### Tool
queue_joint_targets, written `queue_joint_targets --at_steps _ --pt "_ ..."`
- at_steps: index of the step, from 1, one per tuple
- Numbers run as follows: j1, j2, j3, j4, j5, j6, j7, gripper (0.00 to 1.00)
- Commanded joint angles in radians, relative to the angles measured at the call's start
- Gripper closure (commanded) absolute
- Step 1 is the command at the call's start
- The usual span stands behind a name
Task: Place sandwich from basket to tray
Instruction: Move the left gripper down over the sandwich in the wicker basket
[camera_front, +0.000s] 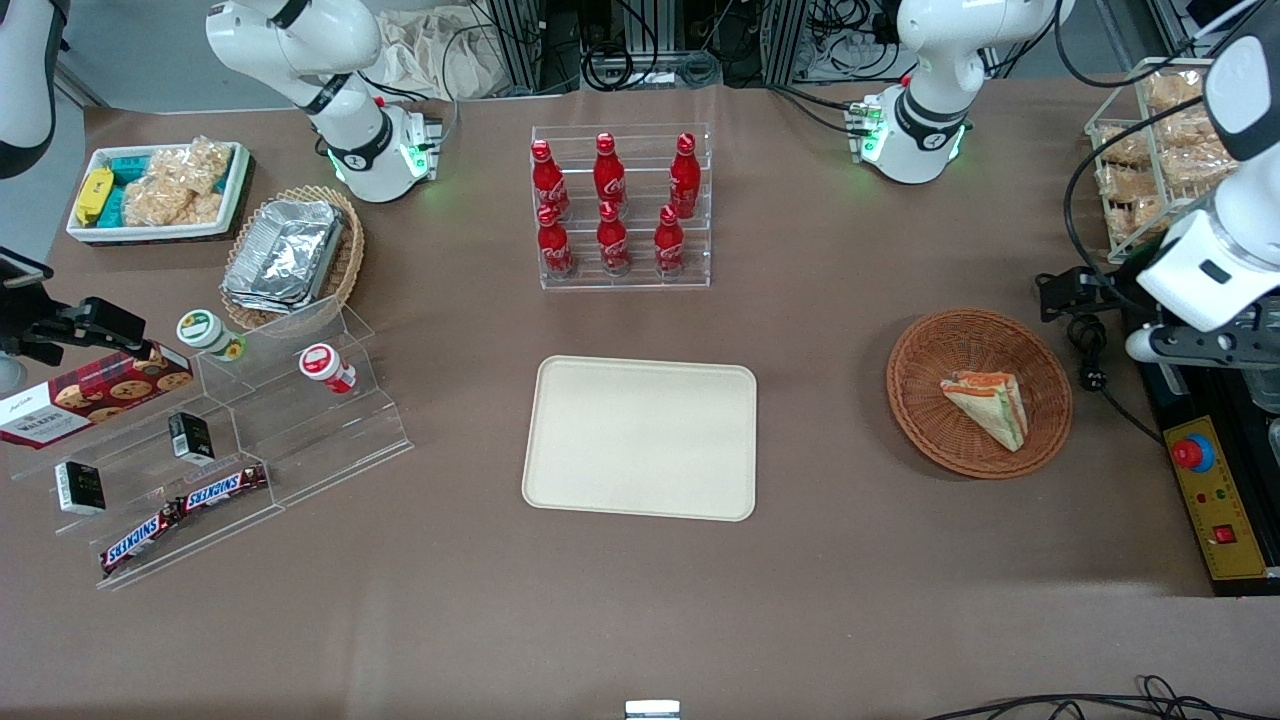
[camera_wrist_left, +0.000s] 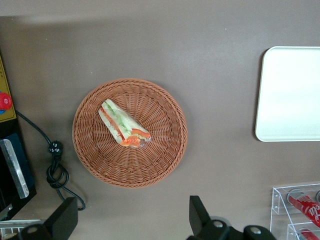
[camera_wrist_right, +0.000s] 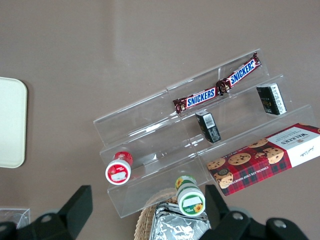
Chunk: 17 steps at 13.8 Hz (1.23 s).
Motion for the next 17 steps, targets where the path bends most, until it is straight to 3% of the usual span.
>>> queue_joint_targets --at_steps 1,5,8,12,17 --pt "0.005 0.034 -0.008 0.050 0.004 -0.038 -0.017 0.00" --pt "0.005 0.052 -0.008 0.043 0.017 -0.043 -0.102 0.00" --pt "0.002 0.046 -0.008 -0.045 0.020 -0.003 -0.355 0.00" --pt "0.005 -0.012 0.001 -0.306 0.040 0.260 -0.463 0.00" --pt "0.005 0.015 0.056 -0.498 0.040 0.552 -0.593 0.00"
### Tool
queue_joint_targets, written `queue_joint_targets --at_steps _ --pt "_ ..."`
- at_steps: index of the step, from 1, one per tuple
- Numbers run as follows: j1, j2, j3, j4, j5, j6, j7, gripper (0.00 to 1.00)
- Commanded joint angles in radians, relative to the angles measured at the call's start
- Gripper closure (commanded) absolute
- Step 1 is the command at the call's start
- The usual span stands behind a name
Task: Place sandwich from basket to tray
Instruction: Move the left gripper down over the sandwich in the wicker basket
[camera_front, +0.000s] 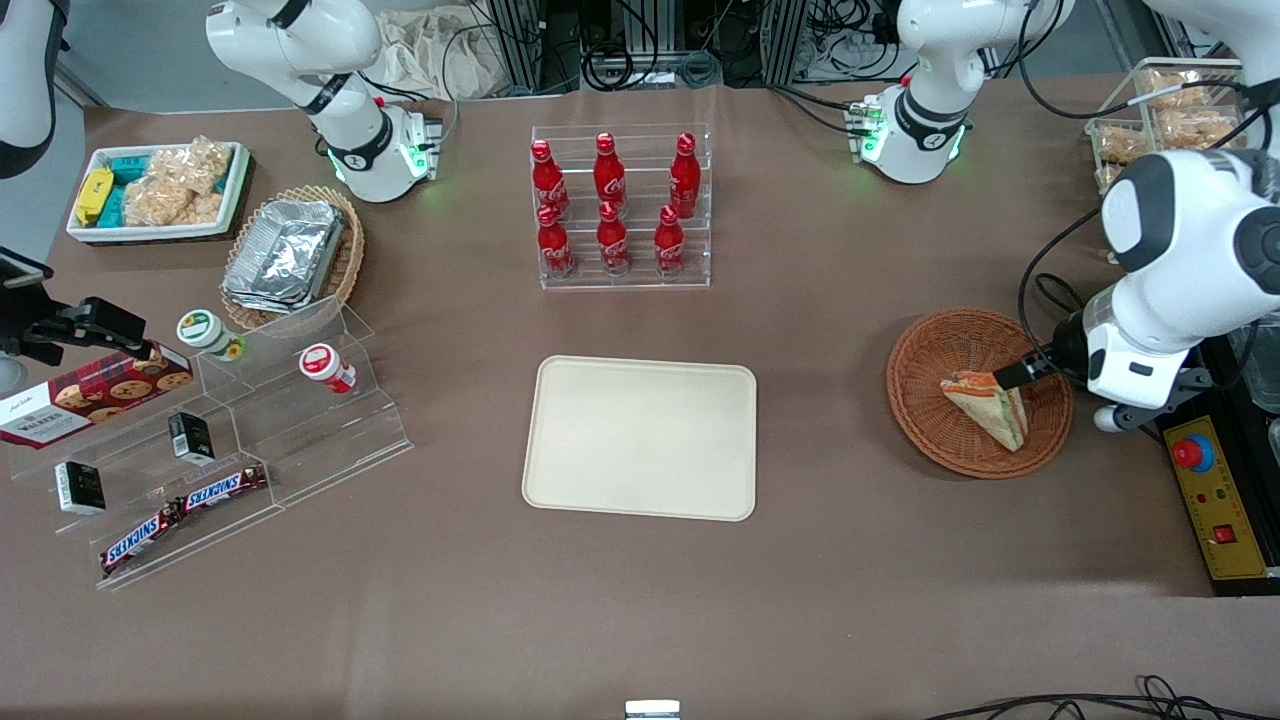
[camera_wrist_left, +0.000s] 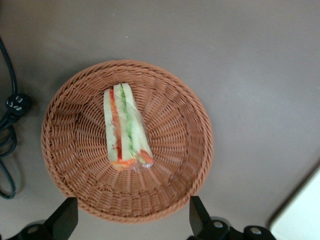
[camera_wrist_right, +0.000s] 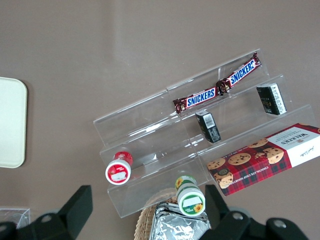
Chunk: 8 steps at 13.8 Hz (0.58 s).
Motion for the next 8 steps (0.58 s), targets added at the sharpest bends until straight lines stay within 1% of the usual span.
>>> queue_joint_targets --at_steps 1,4,8 --pt "0.006 -0.006 0.004 -0.083 0.013 0.103 -0.124 0.00" --pt "0.006 0.040 0.005 -0.082 0.011 0.110 -0.201 0.00" --pt "0.032 0.101 0.021 -0.101 0.013 0.199 -0.230 0.00"
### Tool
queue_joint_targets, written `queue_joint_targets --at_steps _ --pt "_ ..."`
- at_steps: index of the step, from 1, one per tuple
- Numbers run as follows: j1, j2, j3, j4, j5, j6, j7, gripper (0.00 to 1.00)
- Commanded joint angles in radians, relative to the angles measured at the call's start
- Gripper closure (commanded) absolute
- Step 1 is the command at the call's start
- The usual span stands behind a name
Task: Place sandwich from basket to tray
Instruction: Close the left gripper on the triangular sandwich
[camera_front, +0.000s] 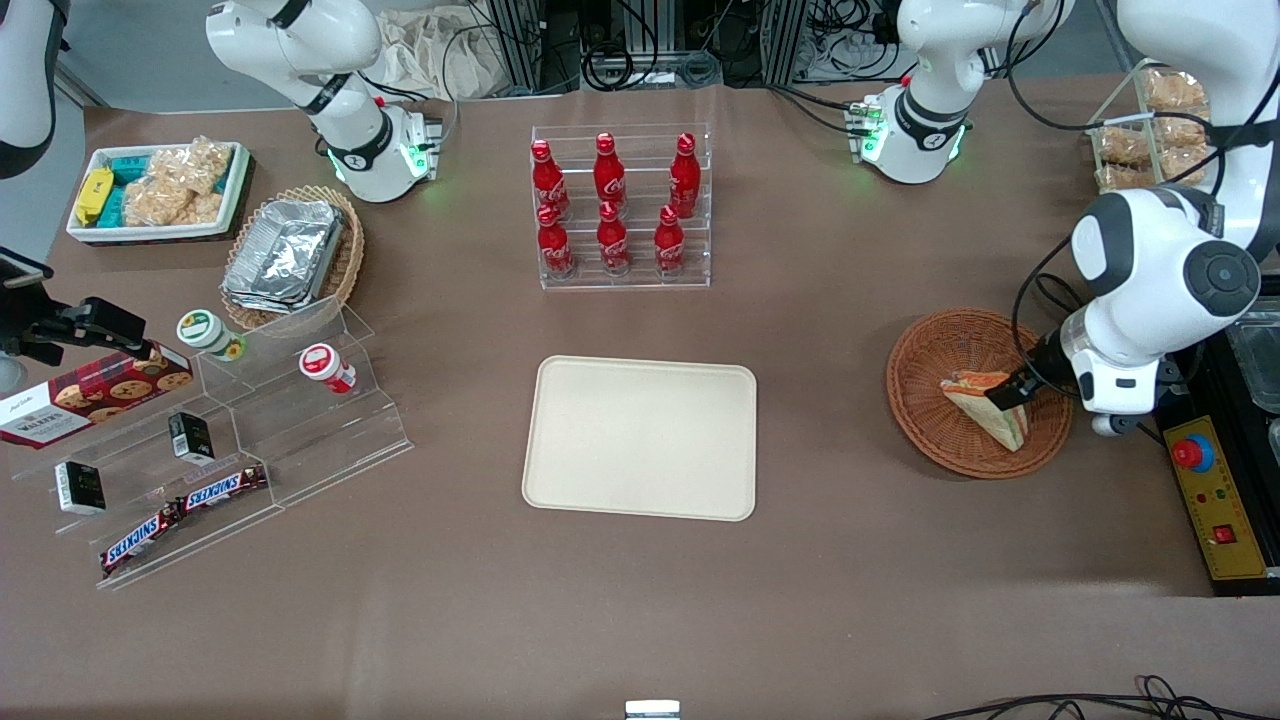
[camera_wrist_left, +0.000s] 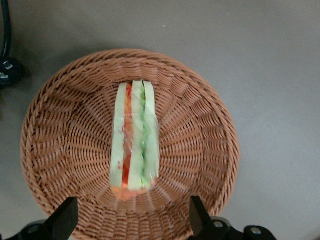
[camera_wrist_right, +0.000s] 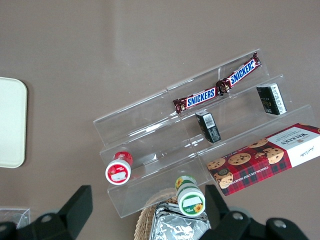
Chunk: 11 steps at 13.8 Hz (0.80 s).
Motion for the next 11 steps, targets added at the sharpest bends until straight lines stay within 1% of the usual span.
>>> queue_joint_targets --at_steps 1,3,6,11 --pt "0.022 0.026 0.007 -0.026 0.013 0.048 -0.027 0.00" --pt "0.024 0.032 0.007 -0.031 0.011 0.052 -0.031 0.00" --pt "0.024 0.080 0.007 -0.032 0.011 0.127 -0.052 0.00" --pt "0.022 0.131 0.007 -0.034 0.011 0.175 -0.089 0.00"
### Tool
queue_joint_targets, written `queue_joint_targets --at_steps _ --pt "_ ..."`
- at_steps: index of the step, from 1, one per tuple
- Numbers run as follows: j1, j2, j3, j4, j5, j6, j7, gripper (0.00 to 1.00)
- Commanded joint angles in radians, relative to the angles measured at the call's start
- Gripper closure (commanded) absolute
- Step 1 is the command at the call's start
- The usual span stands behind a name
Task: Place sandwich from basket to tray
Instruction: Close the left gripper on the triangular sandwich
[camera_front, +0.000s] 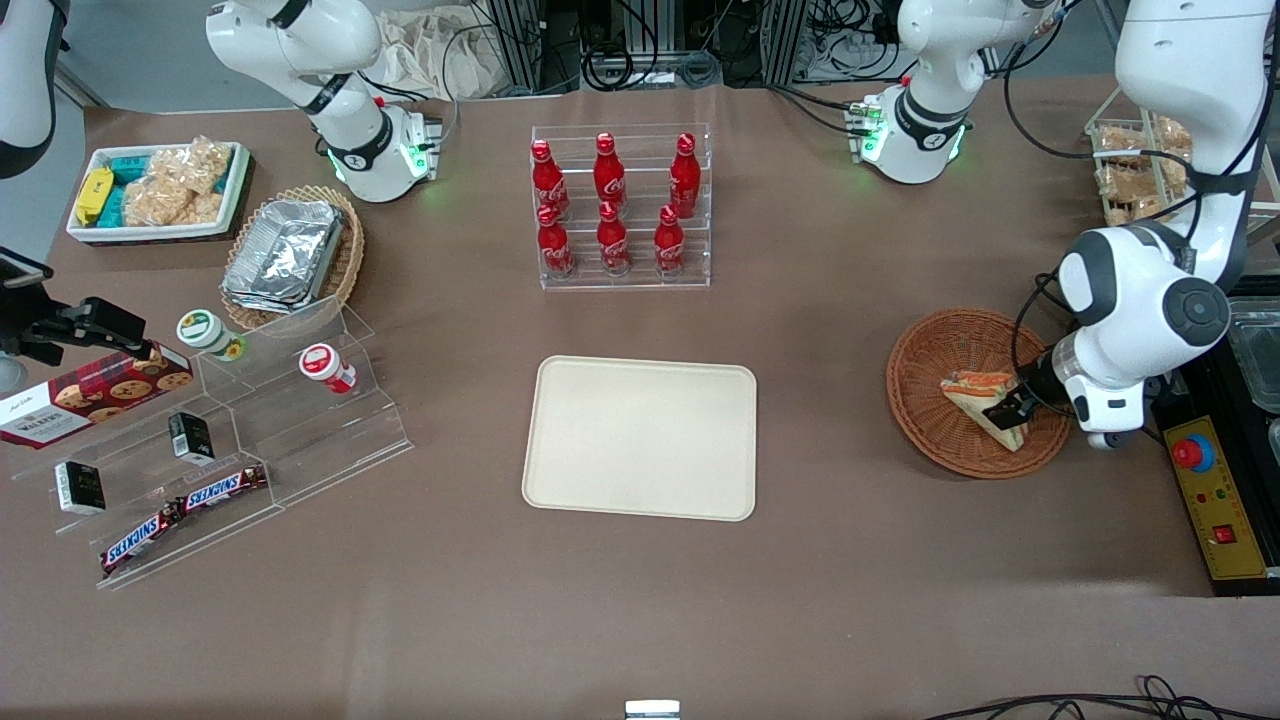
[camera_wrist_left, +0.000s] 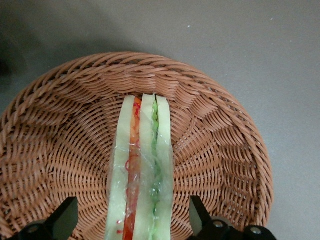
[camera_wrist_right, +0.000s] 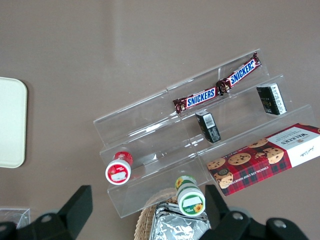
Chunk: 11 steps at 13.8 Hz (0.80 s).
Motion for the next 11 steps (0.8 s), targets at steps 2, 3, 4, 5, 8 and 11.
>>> queue_joint_targets --at_steps 2,3,4,5,8,11 --pt "0.004 0.019 -0.007 -0.016 0.011 0.043 -0.049 0.10" --pt "-0.004 0.019 -0.007 -0.013 0.013 0.042 -0.061 0.35" --pt "-0.007 0.018 -0.009 -0.010 0.016 0.042 -0.068 0.68" --pt "-0.007 0.010 -0.009 -0.010 0.060 0.040 -0.066 1.00" --pt "-0.001 -0.033 -0.010 -0.006 0.120 0.013 -0.052 1.00" --pt "-0.002 -0.099 -0.015 0.074 0.121 -0.180 -0.002 1.00"
